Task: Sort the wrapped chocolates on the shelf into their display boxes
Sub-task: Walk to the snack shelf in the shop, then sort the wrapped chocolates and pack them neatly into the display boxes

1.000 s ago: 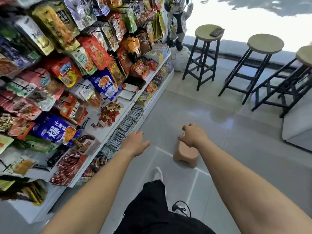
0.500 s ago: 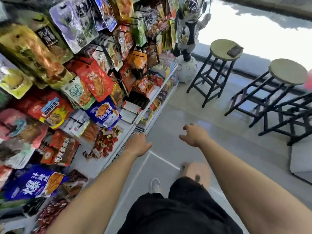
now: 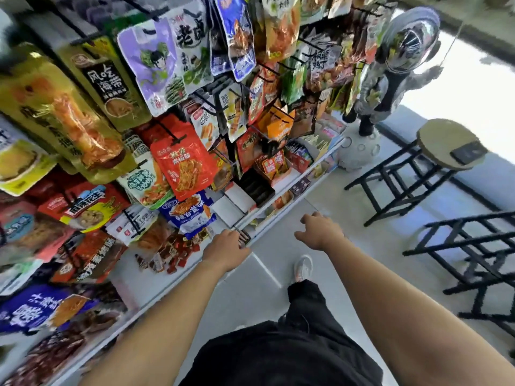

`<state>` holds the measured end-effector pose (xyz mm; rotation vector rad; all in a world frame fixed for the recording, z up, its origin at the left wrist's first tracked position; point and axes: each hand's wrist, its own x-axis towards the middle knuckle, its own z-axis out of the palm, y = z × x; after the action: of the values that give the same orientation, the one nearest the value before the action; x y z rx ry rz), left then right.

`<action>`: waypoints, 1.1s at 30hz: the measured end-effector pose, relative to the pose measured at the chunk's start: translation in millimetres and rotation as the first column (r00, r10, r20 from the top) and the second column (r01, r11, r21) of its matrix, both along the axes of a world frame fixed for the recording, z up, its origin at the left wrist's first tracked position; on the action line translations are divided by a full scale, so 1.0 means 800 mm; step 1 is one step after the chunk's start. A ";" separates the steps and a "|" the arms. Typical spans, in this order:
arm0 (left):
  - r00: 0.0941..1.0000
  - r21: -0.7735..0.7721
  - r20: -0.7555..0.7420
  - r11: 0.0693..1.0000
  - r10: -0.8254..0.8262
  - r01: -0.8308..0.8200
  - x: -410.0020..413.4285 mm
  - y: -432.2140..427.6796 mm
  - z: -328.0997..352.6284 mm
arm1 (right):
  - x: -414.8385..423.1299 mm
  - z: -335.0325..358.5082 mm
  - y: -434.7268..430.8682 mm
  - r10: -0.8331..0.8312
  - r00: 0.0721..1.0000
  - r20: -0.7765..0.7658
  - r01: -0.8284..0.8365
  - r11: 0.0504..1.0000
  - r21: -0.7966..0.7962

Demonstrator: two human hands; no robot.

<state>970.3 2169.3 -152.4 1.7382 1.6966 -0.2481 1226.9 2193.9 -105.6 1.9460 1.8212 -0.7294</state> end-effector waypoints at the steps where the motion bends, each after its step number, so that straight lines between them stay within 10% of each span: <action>1: 0.999 -0.003 -0.008 0.999 0.045 -0.045 0.001 0.009 -0.004 | -0.004 -0.007 0.025 0.068 0.998 -0.001 -0.068 0.998 -0.007; 12: 0.784 -0.041 -0.059 0.784 0.617 -0.620 0.035 0.017 -0.024 | -0.088 -0.068 0.150 0.733 0.673 -0.099 -0.739 0.670 -0.062; 33: 0.738 0.329 -0.037 0.706 0.673 -0.627 -0.075 0.016 -0.485 | -0.209 -0.556 0.173 0.807 0.510 -0.299 -0.712 0.591 0.379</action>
<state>910.5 2182.2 -540.3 1.1988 2.4547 0.2211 1059.4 2332.1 -550.7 0.8256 2.8266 -0.6980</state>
